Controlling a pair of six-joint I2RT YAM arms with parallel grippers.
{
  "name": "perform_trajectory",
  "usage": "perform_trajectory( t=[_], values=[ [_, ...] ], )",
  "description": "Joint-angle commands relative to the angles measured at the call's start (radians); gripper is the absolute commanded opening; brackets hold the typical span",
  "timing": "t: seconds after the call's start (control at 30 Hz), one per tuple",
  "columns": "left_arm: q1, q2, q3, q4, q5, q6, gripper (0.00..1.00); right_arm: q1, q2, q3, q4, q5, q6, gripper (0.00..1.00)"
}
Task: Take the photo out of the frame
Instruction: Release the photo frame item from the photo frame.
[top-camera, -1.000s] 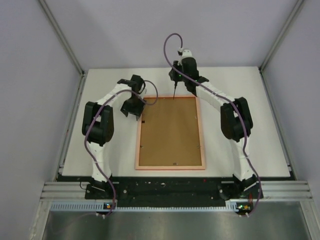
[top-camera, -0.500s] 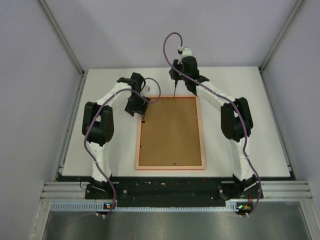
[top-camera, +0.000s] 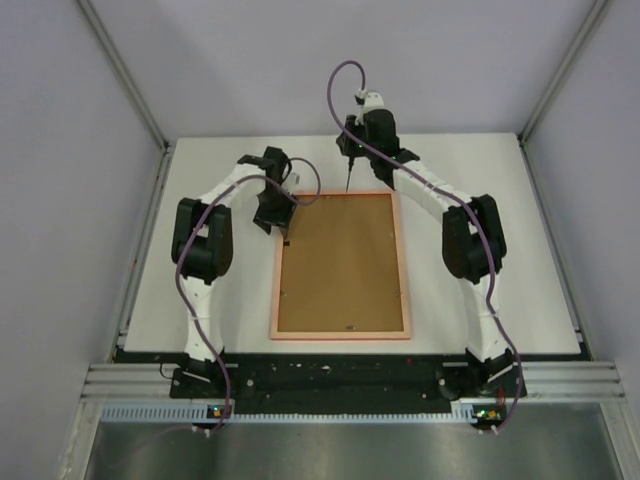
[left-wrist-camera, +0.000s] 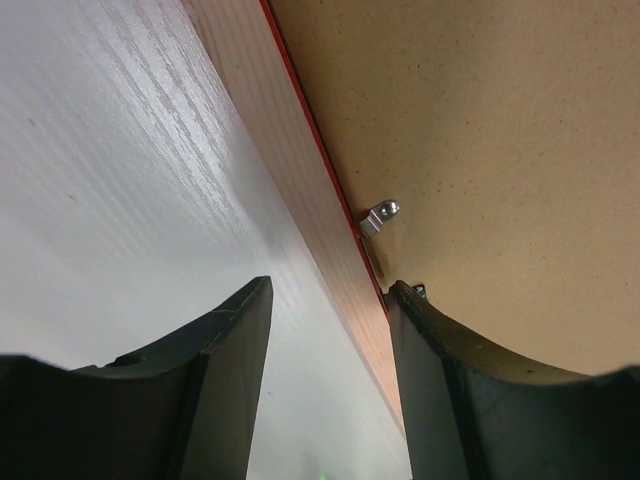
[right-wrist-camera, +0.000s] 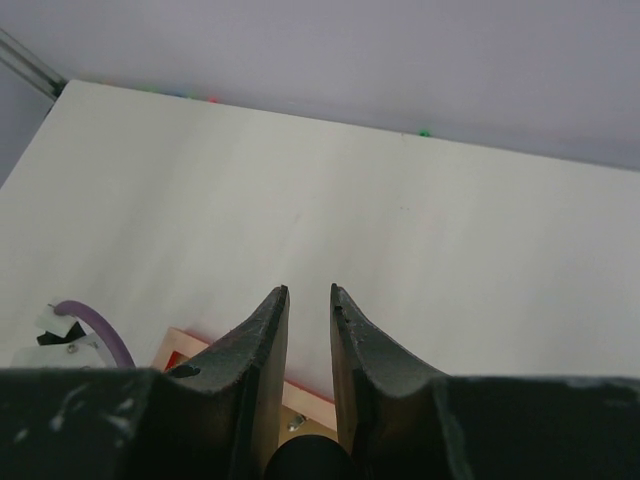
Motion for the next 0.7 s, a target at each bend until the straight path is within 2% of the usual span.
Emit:
perform_trajectory(
  t=[0.0, 0.3, 0.67],
  values=[
    [0.006, 0.007, 0.040, 0.022, 0.002, 0.004, 0.55, -0.001, 0.015, 0.103, 0.063, -0.032, 0.015, 0.00],
    [0.006, 0.018, 0.032, 0.023, 0.037, 0.016, 0.50, 0.001, 0.113, 0.228, 0.060, -0.055, 0.035, 0.00],
    [0.004, 0.061, 0.100, 0.026, 0.085, 0.033, 0.40, 0.008, 0.158, 0.244, 0.077, -0.075, 0.023, 0.00]
  ],
)
